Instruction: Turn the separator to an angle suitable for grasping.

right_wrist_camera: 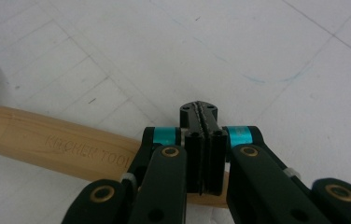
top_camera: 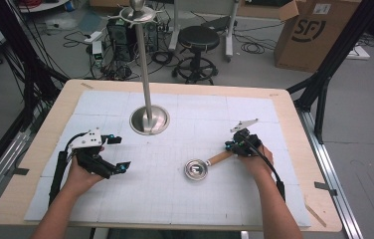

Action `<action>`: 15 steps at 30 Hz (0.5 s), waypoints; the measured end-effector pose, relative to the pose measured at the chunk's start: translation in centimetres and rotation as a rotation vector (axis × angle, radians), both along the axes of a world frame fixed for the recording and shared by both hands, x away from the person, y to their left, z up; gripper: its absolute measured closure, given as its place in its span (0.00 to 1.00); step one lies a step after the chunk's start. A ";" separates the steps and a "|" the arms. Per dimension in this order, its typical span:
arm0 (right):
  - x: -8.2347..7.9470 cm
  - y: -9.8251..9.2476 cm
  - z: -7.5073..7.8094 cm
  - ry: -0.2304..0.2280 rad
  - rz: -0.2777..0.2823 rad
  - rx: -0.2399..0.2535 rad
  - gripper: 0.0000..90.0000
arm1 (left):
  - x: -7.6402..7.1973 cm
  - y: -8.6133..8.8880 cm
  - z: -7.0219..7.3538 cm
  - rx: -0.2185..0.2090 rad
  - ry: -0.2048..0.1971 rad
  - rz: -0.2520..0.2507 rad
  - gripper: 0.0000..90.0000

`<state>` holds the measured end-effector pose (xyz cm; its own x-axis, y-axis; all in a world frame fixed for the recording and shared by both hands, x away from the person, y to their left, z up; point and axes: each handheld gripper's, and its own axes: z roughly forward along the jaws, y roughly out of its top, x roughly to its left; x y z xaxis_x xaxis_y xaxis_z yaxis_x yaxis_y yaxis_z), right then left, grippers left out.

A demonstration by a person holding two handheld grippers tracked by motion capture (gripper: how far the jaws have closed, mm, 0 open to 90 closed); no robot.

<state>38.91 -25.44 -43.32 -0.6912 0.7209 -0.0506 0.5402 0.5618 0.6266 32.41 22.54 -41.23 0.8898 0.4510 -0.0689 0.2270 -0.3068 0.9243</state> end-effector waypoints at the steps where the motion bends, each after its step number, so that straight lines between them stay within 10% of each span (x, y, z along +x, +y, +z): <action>1: -0.1 -0.1 0.0 0.001 -0.004 0.001 0.99 | 0.0 0.0 0.0 -0.004 0.001 -0.003 0.02; 15: -1.0 -1.1 0.3 -0.023 -0.013 0.028 0.99 | 0.0 -0.2 -0.1 0.001 0.003 -0.004 0.02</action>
